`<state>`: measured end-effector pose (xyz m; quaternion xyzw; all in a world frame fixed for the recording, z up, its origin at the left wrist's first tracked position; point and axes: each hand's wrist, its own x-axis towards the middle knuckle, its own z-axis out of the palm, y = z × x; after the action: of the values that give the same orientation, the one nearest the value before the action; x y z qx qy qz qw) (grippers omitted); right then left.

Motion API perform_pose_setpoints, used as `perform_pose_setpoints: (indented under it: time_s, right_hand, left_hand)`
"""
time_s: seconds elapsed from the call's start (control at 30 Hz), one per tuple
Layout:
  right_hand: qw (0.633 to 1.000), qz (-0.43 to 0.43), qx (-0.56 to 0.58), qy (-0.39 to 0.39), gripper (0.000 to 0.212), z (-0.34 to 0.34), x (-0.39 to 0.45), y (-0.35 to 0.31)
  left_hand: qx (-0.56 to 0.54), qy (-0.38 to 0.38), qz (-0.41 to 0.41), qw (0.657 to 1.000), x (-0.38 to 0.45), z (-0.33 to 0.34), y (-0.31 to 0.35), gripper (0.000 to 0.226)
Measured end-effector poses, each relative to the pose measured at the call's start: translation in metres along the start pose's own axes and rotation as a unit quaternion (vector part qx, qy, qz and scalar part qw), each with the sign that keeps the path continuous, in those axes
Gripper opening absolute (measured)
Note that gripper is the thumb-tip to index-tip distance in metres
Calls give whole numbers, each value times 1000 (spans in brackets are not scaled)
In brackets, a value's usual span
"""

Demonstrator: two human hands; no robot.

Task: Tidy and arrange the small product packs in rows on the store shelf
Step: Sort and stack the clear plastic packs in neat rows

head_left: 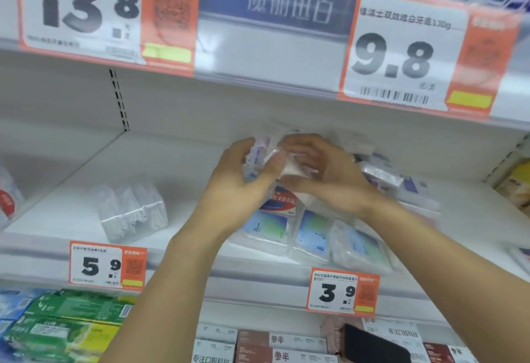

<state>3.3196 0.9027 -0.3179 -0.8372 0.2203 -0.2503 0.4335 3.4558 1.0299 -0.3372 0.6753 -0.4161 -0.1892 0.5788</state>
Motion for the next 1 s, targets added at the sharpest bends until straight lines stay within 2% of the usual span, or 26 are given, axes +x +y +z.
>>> perform_pose_setpoints:
  time_s: [0.07,0.1,0.17,0.23,0.3,0.37,0.4,0.43,0.5,0.6,0.7,0.83,0.9,0.93,1.0]
  right_hand:
    - [991,38,130,-11,41,11,8,-1]
    - [983,64,173,-15,41,15,13,-1]
    - [976,104,187,-39,50,18,19,2]
    - [982,116,127,-82,45,18,23,5]
    - [992,89,37,-78,34,15,30,7]
    - [994,43,-97,19,20,11,48,10]
    - [986,37,-148,64,19,9,60,11]
    - [978,41,-185,83,26,8,71,10]
    - [969,70,-232,44,48,5,94,12]
    - [946,90,-304,-64,90,5,119,23]
    - [932,90,-344,-78,96,7,130,31]
    - [953,47,-298,-17,87,2,122,25]
    - [973,34,-225,27,81,0,114,20]
    - [984,40,-168,50,79,1,109,15]
    - [994,74,-39,75,73,3,100,2]
  left_hand:
    - [-110,-31,-13,993,-5,-1,8,40]
    - [-129,-20,-12,991,-7,-2,9,35]
    - [-146,32,-23,989,-6,-9,4,25]
    - [-137,74,-31,987,-3,-17,-4,20]
    - [-86,81,-29,993,3,-24,-14,19]
    - [-25,64,-24,997,7,-24,-25,18]
    - [25,55,-20,998,8,-21,-29,19]
    - [89,46,-16,995,8,-16,-32,20]
    - [179,28,-5,983,5,-6,-32,26]
    - [187,21,11,982,4,0,-30,34]
    - [170,8,11,985,5,1,-32,39]
    - [128,-58,0,990,0,3,-26,50]
    - [73,-64,-28,995,0,-1,-24,51]
    - [45,-49,-35,997,0,-2,-24,49]
    - [14,31,-30,999,2,-8,-24,37]
